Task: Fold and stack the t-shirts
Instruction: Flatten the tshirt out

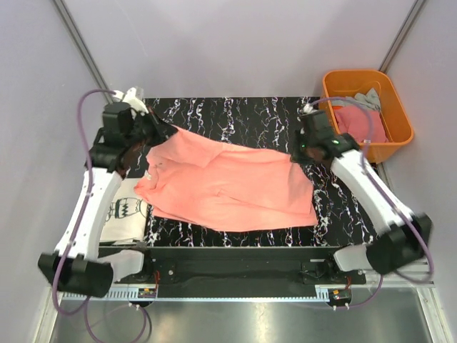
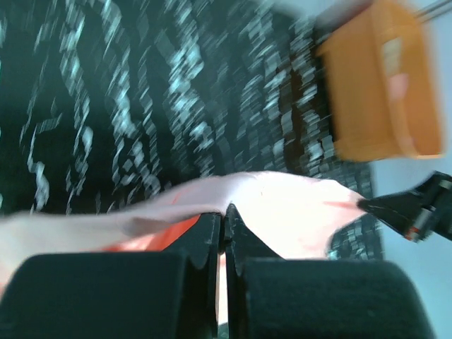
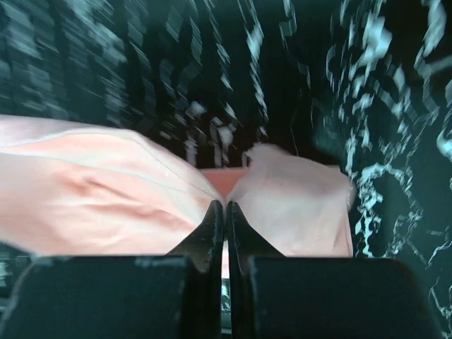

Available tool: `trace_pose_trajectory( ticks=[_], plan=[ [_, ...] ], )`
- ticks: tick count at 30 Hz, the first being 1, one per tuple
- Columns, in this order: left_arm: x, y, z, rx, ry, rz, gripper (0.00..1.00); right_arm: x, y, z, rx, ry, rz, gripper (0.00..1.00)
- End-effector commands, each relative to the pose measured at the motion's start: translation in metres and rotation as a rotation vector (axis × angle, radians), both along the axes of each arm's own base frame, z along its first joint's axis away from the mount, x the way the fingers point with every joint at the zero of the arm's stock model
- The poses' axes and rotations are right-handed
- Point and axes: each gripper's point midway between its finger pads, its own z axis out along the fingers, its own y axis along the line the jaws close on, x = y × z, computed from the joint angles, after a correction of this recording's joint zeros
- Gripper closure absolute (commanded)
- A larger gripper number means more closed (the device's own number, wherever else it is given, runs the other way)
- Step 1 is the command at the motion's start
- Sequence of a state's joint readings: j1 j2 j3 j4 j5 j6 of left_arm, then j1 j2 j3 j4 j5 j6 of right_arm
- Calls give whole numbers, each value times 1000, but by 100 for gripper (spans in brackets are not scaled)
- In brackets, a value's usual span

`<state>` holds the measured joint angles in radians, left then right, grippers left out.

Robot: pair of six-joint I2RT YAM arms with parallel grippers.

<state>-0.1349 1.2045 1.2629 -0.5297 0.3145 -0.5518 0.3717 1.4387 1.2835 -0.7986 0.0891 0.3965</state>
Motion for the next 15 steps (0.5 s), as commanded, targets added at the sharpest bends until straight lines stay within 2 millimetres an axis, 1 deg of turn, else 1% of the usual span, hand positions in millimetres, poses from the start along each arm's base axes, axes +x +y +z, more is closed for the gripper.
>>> trace_pose_trajectory(
  ticks=[1,2,3,4,5,6,7,8,9,10,11,12,13,14,15],
  plan=[
    [-31,-8,117,-77,-329,-69,100,-17,-18,106,38,-267,-13,100],
    [-41,-9,142,-87,-392,-77,100,-26,-23,140,57,-349,-6,100],
    [-54,-9,160,-92,-443,-88,100,-31,-26,156,64,-388,-2,100],
    [-62,-11,172,-99,-474,-102,100,-37,-28,173,74,-429,4,100],
    [-75,-10,197,-111,-536,-108,100,-48,-31,203,98,-510,15,100],
    [-84,-11,209,-119,-571,-116,100,-54,-33,218,110,-548,23,100],
    [-98,-9,227,-131,-619,-117,100,-60,-35,230,119,-582,26,100],
    [-108,-9,240,-133,-659,-121,100,-73,-39,253,140,-645,37,100],
    [-129,-4,268,-137,-739,-117,100,-80,-40,262,152,-674,44,100],
    [-139,-2,279,-139,-776,-114,100,-87,-41,270,162,-698,52,100],
    [-148,2,291,-141,-810,-99,100,-99,-42,283,183,-736,71,100],
    [-169,6,312,-150,-877,-94,100,-105,-44,289,196,-755,70,100],
    [-177,9,321,-148,-909,-87,100,-111,-44,295,214,-774,75,100],
    [-186,13,331,-150,-939,-69,100,-121,-46,306,238,-807,76,100],
    [-199,17,345,-154,-984,-61,100,-126,-47,313,252,-825,72,100]
  ],
)
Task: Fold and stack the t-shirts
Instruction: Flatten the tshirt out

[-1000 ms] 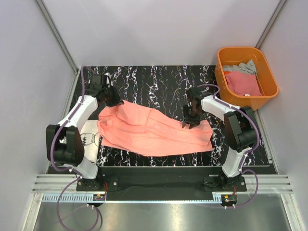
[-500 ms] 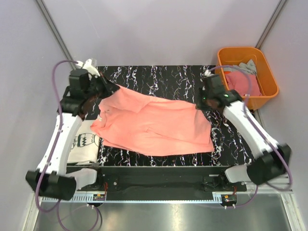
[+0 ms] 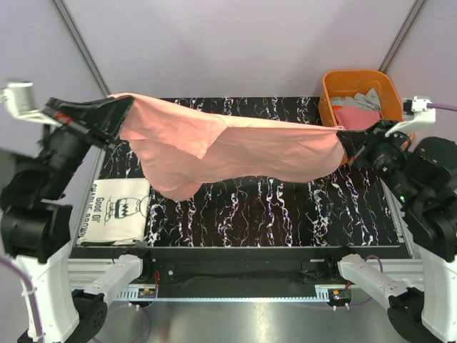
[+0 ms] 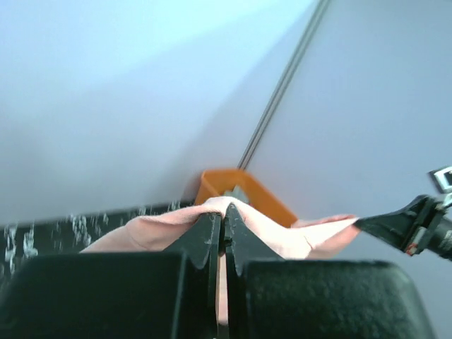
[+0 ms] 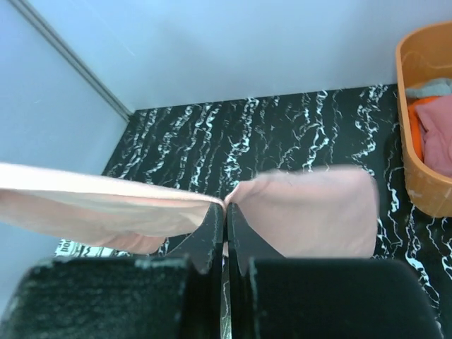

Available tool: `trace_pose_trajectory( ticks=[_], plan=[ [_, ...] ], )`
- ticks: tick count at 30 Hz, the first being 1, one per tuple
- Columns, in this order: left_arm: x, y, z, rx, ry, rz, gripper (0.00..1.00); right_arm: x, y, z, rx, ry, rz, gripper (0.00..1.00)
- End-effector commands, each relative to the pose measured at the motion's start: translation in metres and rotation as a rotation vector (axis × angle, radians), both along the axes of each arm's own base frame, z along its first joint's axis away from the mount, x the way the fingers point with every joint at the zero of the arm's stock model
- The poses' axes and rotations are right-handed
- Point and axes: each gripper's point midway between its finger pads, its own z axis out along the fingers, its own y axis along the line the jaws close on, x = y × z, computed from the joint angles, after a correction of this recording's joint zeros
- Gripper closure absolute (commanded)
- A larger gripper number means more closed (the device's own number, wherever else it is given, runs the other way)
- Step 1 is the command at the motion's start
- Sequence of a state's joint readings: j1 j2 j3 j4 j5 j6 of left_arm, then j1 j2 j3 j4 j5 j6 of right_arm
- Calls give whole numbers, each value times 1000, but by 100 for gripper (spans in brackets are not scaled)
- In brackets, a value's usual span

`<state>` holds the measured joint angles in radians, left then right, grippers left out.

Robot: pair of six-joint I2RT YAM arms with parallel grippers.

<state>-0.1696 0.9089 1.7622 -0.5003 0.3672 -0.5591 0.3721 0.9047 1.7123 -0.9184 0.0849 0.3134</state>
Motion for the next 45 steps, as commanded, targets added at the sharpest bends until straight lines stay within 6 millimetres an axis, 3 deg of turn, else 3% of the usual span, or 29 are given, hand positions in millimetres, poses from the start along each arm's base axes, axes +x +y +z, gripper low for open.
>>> trace_pose_trajectory(
  ticks=[1,5,8,10,12,13,14,15,17,18,20,22,23,24,25,26,27,28,29,32,34,38,40,41,42,43,45],
  plan=[
    [-44,13,58,-48,-193,29,100,-16,-2,16,20,-42,21,100],
    [-49,18,84,-78,-242,52,100,-24,-11,42,67,-108,-17,100],
    [-18,16,84,-76,-210,69,100,-2,-15,40,52,-90,-83,100],
    [22,9,70,-47,-150,78,100,16,-21,33,33,-57,-152,100],
    [71,9,47,-45,-58,121,100,47,-18,21,-1,-5,-197,100],
    [86,8,37,-37,-28,134,100,58,-20,17,-28,9,-224,100],
    [99,6,35,-28,-42,135,100,83,-12,4,-64,48,-230,100],
    [130,1,5,-5,24,140,100,95,-10,-3,-88,68,-240,100],
    [162,2,-16,20,57,180,100,131,-7,-27,-161,120,-281,100],
    [193,0,-46,66,110,195,100,143,-4,-35,-188,131,-283,100],
    [221,2,-70,93,156,206,100,178,1,-65,-232,177,-310,100],
    [265,8,-122,149,245,240,100,202,3,-94,-276,220,-317,100],
    [293,13,-156,176,281,258,100,226,8,-115,-299,241,-322,100],
    [305,16,-164,175,284,267,100,237,8,-130,-323,261,-322,100],
    [320,21,-191,196,321,280,100,251,6,-140,-345,264,-341,100],
    [345,22,-226,209,371,279,100,271,7,-173,-377,322,-341,100],
    [359,30,-245,218,401,287,100,284,-2,-188,-379,348,-353,100],
    [371,32,-255,221,416,288,100,305,4,-215,-390,386,-326,100],
    [392,34,-289,224,466,280,100,315,1,-226,-396,400,-332,100],
    [425,43,-327,218,506,278,100,352,-3,-264,-430,446,-338,100],
    [436,50,-337,233,508,296,100,370,-4,-285,-453,465,-346,100],
    [455,52,-355,245,521,292,99,387,-2,-305,-419,485,-328,100],
    [456,52,-359,252,535,292,91,392,2,-308,-409,484,-303,94],
    [453,55,-361,260,560,308,83,393,2,-308,-399,486,-295,90],
    [450,58,-360,261,574,323,58,393,5,-308,-386,487,-283,84],
    [447,63,-359,263,592,348,49,390,9,-307,-365,499,-267,68],
    [433,75,-354,286,641,422,25,387,10,-304,-354,512,-258,51]
  ],
)
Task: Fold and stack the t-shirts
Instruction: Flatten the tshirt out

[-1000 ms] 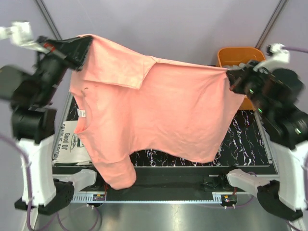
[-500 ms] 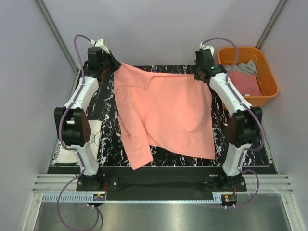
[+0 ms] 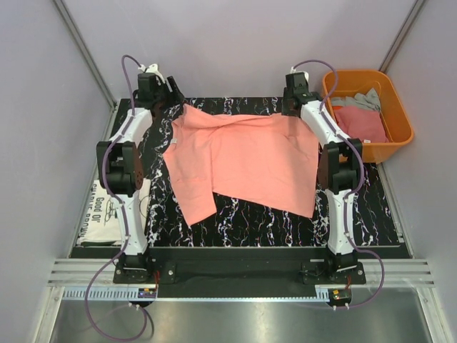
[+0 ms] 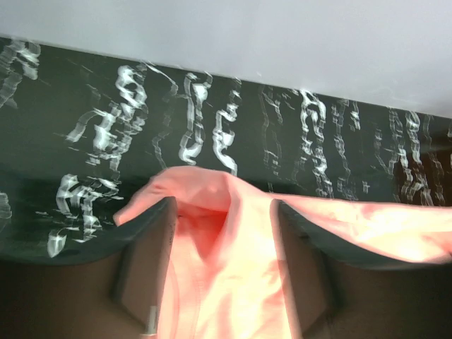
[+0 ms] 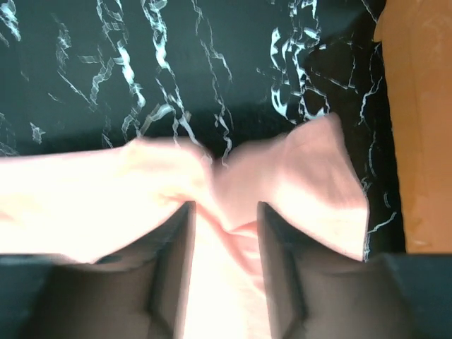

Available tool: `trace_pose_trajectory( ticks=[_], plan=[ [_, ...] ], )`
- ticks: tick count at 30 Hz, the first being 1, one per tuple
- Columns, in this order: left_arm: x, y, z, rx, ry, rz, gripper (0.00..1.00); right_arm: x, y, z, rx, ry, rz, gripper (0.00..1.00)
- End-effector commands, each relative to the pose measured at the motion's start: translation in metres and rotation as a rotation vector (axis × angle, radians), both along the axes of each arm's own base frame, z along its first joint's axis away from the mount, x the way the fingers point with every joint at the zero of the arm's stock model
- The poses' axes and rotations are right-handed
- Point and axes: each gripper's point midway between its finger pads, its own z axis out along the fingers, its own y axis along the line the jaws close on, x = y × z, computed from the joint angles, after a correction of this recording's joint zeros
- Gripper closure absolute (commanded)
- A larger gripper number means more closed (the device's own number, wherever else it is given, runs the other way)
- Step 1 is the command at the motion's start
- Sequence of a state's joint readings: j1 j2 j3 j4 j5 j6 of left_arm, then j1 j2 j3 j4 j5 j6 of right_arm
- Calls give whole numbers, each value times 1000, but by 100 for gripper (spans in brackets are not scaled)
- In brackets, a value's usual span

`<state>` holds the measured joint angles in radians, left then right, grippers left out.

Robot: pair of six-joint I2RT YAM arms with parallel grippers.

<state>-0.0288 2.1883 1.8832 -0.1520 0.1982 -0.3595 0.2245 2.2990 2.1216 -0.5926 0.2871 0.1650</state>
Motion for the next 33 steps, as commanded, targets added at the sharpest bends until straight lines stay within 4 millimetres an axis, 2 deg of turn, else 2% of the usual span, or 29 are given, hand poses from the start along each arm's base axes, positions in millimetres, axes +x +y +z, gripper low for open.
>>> trace_pose_trajectory(
  ticks=[1,3,4,5,6,7,8,9,10,11,12,13,14,15,16,17,19,20,21,22,23,24,25,27,28,31,33],
  plan=[
    [-13,30,68,74,-73,121,23,2,-1,43,57,-50,-10,39],
    [-35,38,70,101,-14,151,21,-7,-2,42,67,-1,-33,31],
    [-44,39,72,103,0,155,21,-19,1,41,93,60,-43,27],
    [-65,37,72,98,32,153,21,-26,4,42,116,89,-43,25],
    [-77,36,73,77,42,151,23,-35,11,41,150,127,-31,24],
    [-89,32,72,61,56,139,25,-53,13,40,177,187,-50,23],
    [-115,26,72,33,73,117,26,-63,16,38,196,216,-44,22],
    [-129,21,71,-7,91,119,27,-75,23,37,210,246,-27,22],
    [-151,15,87,-34,66,105,29,-96,22,35,215,281,-32,21],
    [-174,4,57,-57,143,78,30,-106,24,34,224,294,-23,21],
    [-189,-3,51,-94,171,79,30,-118,27,32,238,311,-12,21],
    [-207,-10,41,-112,212,69,32,-139,26,29,258,330,-20,21],
    [-237,-24,27,-127,256,40,34,-149,27,26,271,341,-18,21],
    [-253,-31,19,-154,293,46,35,-160,28,25,292,351,-16,21],
    [-270,-37,9,-163,330,45,36,-181,26,20,297,364,-19,21],
    [-298,-51,-5,-167,362,17,36,-192,25,17,308,369,-24,21],
    [-328,-62,-19,-192,420,37,36,-220,26,12,353,385,-35,20],
    [-349,-71,-27,-170,432,24,36,-228,26,9,363,390,-40,21],
    [-360,-75,-33,-192,459,52,37,-244,26,-4,377,425,-55,20],
    [-375,-74,-47,-178,495,71,38,-252,25,2,387,407,-54,21],
    [-385,-83,-53,-179,522,60,38,-258,24,-1,389,412,-63,20],
    [-391,-84,-60,-174,548,64,39,-270,21,-11,387,441,-79,20],
    [-402,-81,-76,-150,611,76,39,-276,20,-8,391,433,-74,19],
    [-413,-83,-92,-148,676,94,40,-288,18,-12,384,449,-62,18],
    [-423,-82,-107,-148,736,110,41,-291,16,-12,382,446,-64,18],
    [-434,-78,-125,-139,792,152,44,-302,11,-9,374,430,-65,18],
    [-433,-73,-128,-124,784,170,46,-309,8,-5,375,418,-69,17]
  ],
)
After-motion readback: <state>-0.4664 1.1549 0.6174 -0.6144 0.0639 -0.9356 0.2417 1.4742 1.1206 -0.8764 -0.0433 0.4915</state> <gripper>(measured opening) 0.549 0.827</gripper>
